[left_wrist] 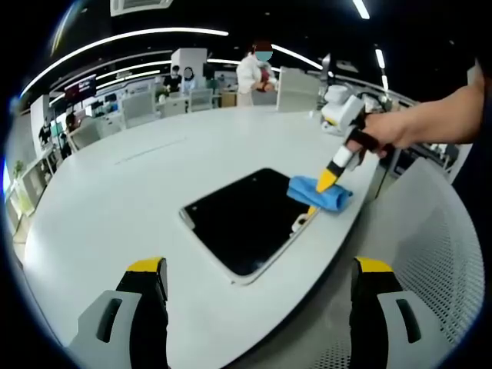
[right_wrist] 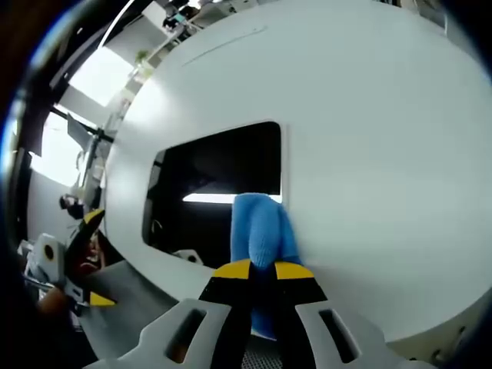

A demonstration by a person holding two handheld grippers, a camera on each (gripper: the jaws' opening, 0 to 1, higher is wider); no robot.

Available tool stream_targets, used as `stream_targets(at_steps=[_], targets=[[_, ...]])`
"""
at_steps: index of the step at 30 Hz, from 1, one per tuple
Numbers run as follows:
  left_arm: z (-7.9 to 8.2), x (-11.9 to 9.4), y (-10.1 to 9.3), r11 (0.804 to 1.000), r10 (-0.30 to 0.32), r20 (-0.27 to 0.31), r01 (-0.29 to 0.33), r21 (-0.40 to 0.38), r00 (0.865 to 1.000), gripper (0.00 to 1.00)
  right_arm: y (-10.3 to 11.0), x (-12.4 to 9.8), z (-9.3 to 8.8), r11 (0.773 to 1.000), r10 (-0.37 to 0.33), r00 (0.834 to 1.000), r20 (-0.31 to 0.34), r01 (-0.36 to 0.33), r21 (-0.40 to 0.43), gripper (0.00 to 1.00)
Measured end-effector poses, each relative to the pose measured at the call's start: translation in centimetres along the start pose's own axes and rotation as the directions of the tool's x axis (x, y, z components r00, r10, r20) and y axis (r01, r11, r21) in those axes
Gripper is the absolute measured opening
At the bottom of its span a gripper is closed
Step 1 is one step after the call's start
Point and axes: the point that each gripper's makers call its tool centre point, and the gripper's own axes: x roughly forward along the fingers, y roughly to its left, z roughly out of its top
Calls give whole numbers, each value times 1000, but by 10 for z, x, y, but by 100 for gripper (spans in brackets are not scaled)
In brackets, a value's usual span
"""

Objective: Wipe the mirror surface with the cleaning cloth until all visible marks leave the cleaned area.

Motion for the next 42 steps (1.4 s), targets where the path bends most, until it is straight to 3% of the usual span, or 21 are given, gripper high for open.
stream_targets(at_steps=[42], targets=[[-1, 0, 0, 1000, 3, -2, -3, -3, 1000, 100, 29, 13, 0, 999, 32, 999, 9, -32, 14, 3]])
